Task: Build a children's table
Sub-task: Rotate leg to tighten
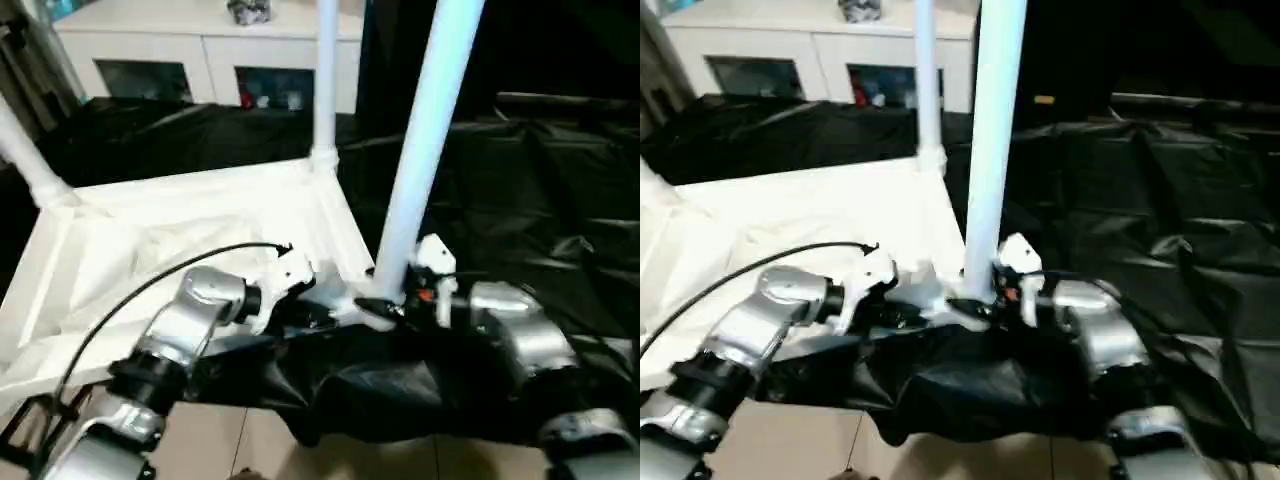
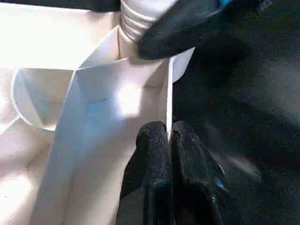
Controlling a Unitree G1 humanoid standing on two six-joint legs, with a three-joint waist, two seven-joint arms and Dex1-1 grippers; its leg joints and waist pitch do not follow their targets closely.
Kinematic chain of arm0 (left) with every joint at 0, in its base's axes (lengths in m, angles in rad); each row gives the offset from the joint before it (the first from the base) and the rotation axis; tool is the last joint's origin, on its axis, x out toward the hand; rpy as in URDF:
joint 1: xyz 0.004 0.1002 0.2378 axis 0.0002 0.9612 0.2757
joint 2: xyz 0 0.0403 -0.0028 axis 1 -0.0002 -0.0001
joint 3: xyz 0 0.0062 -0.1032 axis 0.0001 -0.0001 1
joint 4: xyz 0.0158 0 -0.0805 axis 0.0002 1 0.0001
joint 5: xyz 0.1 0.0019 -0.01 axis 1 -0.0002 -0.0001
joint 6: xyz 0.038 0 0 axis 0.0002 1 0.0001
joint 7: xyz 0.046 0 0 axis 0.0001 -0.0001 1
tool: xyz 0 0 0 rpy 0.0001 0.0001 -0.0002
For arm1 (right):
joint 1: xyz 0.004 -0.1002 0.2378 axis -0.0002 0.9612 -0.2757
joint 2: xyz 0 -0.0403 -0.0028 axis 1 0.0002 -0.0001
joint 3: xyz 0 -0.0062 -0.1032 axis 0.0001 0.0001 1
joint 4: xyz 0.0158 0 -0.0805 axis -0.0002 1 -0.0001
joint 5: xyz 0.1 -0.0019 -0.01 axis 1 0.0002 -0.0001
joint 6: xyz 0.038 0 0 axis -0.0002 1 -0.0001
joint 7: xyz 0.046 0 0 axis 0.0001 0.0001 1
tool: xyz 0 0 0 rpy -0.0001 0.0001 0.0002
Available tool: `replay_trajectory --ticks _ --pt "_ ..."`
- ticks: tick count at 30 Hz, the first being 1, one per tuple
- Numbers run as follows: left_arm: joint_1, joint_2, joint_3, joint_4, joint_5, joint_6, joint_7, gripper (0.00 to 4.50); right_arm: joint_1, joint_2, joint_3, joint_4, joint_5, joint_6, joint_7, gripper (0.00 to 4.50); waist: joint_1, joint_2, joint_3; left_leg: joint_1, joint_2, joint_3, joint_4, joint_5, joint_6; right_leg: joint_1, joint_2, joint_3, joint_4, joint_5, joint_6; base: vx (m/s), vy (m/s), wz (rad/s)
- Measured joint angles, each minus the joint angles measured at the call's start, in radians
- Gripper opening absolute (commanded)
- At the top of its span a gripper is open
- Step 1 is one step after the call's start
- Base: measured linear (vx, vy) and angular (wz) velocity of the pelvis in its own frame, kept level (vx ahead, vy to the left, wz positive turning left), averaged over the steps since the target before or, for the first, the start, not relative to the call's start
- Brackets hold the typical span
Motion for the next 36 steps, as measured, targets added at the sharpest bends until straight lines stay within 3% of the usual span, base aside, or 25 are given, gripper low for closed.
replay_trajectory --ticks 3,8,9,23,36 --pt "-0.05 -0.067 0.016 0.068 0.014 0.024 0.122 0.0 -0.053 0.064 -0.044 0.071 -0.014 0.018 -0.226 2.74 -0.008 0.0 0.0 0.0 0.0 0.0 0.0 0.0 0.0 0.0 0.0 0.0 0.0 0.0 0.0 0.0 0.0 0.0" --pt "-0.076 -0.093 0.022 0.109 0.015 0.02 0.177 0.0 -0.086 0.102 -0.055 0.109 -0.022 0.017 -0.362 2.74 -0.006 0.002 -0.001 -0.001 0.0 0.0 -0.001 0.0 0.0 0.0 0.0 0.0 0.0 0.002 -0.003 0.0 0.0 0.0" --pt "-0.079 -0.093 0.022 0.116 0.016 0.011 0.178 0.0 -0.09 0.108 -0.055 0.119 -0.03 0.005 -0.376 3.09 -0.006 0.002 -0.001 -0.001 0.0 0.0 -0.001 0.0 0.0 0.0 0.0 0.0 0.0 0.001 -0.002 0.0 0.0 0.0" --pt "-0.08 -0.09 0.023 0.124 0.032 -0.01 0.172 0.0 -0.107 0.125 -0.067 0.154 -0.036 -0.007 -0.341 4.44 -0.012 -0.001 -0.001 -0.001 0.0 0.0 -0.001 0.0 0.0 0.0 0.0 0.0 0.0 0.001 -0.002 0.0 0.0 0.0" --pt "-0.08 -0.089 0.024 0.125 0.032 -0.01 0.173 0.0 -0.107 0.128 -0.067 0.154 -0.036 -0.007 -0.34 4.44 -0.013 -0.001 -0.001 -0.001 0.0 0.0 -0.001 0.0 0.0 0.0 0.0 0.0 0.0 0.001 -0.001 0.0 0.0 0.0"
